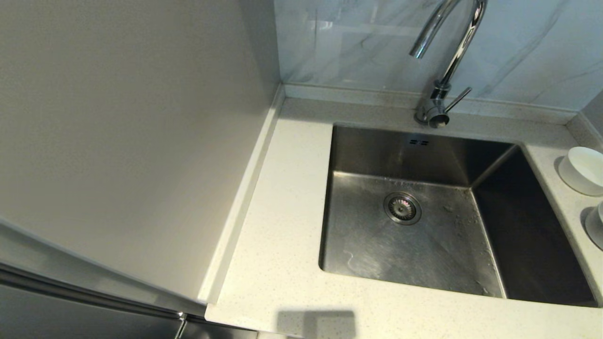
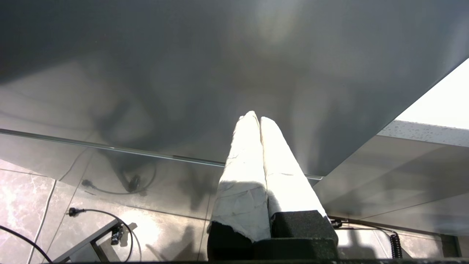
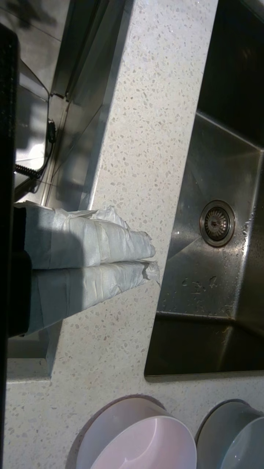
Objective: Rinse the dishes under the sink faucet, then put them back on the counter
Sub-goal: Put a bowl into the sink
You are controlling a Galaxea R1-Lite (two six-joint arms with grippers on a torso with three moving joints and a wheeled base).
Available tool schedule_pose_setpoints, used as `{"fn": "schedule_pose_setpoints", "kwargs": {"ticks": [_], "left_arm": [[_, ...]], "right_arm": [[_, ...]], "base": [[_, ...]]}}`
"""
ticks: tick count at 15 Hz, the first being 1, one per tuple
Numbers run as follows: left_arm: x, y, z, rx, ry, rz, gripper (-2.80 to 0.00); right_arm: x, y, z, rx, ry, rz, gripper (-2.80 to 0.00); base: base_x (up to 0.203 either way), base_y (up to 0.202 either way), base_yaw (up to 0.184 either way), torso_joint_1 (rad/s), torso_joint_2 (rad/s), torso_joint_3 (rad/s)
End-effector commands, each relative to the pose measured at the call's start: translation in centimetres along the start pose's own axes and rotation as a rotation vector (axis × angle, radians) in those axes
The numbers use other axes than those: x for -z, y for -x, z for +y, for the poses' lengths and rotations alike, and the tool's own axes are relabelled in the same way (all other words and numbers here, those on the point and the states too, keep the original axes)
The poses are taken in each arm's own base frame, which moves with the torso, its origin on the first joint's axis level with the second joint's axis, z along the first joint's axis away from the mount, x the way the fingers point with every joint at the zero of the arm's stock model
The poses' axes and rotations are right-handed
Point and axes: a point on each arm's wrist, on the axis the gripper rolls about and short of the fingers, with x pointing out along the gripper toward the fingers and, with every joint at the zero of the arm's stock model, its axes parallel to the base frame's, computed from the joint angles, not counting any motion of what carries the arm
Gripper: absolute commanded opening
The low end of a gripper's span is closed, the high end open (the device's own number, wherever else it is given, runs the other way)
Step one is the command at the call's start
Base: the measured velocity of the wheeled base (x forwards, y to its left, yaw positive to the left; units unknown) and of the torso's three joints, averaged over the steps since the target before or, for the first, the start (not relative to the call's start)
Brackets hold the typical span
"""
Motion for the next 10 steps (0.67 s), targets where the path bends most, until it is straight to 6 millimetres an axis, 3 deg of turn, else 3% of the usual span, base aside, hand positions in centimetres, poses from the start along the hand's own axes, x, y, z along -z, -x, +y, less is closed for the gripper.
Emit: {"fn": "schedule_pose_setpoints", "kwargs": {"ticks": [1,10], "left_arm": [[0.0,0.02,0.0,-0.001,0.001,-0.003,-2.8],[0.0,0.02,0.0,-0.001,0.001,-0.003,-2.8]], "right_arm": [[0.0,-0.01,0.0,-0.001,0.001,0.001,-2.8],[0.04,-0.02,0.01,-0.002,0.015,0.003,-2.8]], "base": [[0.0,0.0,0.0,0.0,0.0,0.0],[0.0,0.0,0.0,0.0,0.0,0.0]]}}
